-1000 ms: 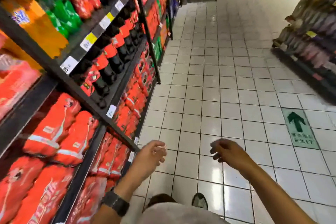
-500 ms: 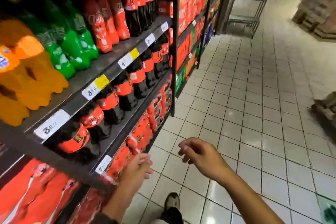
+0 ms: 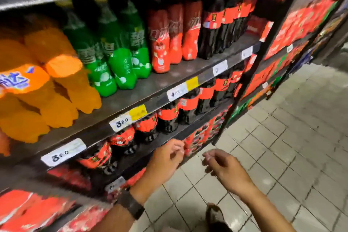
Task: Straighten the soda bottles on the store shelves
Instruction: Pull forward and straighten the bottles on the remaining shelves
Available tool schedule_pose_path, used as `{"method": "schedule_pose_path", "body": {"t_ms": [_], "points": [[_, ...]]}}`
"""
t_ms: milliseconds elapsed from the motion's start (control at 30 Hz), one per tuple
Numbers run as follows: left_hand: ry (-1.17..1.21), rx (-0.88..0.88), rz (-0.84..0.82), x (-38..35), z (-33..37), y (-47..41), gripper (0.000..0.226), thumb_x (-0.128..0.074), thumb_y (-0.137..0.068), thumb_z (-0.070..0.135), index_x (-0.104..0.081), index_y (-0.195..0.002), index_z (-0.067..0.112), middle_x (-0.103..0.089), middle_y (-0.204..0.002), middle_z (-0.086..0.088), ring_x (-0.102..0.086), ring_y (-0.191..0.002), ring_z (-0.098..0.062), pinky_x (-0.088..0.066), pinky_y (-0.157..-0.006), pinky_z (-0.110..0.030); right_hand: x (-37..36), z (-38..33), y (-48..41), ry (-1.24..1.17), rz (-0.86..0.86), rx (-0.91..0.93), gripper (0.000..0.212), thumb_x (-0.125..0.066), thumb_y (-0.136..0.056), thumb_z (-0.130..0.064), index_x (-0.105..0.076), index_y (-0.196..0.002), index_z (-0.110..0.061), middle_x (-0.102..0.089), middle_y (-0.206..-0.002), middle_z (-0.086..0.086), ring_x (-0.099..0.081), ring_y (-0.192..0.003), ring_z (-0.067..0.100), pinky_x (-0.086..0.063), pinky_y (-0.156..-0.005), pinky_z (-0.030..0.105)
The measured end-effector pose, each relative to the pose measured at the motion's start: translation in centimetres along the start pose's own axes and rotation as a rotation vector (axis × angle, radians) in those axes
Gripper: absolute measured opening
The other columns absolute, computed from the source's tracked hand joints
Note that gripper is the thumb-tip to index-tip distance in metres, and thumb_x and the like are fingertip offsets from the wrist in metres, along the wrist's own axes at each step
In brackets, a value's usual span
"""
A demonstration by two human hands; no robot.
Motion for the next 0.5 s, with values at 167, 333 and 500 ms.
{"method": "schedule_pose_path", "body": {"t_ms": [167, 333, 500], "points": [[-0.126, 0.260, 0.253, 3.8, -5.7, 1.6, 0.019, -0.058, -0.091, 0.021, -0.060, -0.109, 0.027, -0.068, -0.093, 0.009, -0.064, -0.083, -0.013, -0.050, -0.082, -0.031, -3.4, -2.8, -7.2, 0.234, -0.280, 0.223, 0.014, -0.054, -0.094, -0.016, -0.061, -0.085, -0.024, -0.065, -0.074, -0.002, -0.063, -0.073, 0.017, -0.048, -0.072, 0.030], [-0.173, 0.497, 0.609, 7.3, -9.0, 8.0, 0.021, -0.060, -0.090, 0.012, -0.061, -0.111, 0.016, -0.064, -0.096, 0.003, -0.062, -0.081, -0.018, -0.047, -0.078, -0.024, -8.9, -5.8, -10.5, 0.365, -0.534, 0.412, 0.019, -0.058, -0.091, -0.023, -0.061, -0.110, -0.023, -0.066, -0.090, -0.011, -0.062, -0.078, 0.008, -0.050, -0.078, 0.032], [-0.610, 0.509, 0.780, 12.3, -7.0, 10.7, 0.046, -0.064, -0.085, 0.016, -0.051, -0.127, 0.006, -0.050, -0.123, -0.009, -0.048, -0.116, -0.027, -0.036, -0.103, -0.034, -14.5, -10.0, -11.2, 0.458, -0.642, 0.666, 0.047, -0.058, -0.091, -0.024, -0.047, -0.136, -0.013, -0.050, -0.134, 0.004, -0.047, -0.124, 0.020, -0.034, -0.103, 0.022]]}}
Point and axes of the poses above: each hand's wrist, its own y-axis away from the middle knuckle, its own x-axis out of the back of the hand, z = x × y, the point moved 9 cm from there along -y, towards the middle knuckle
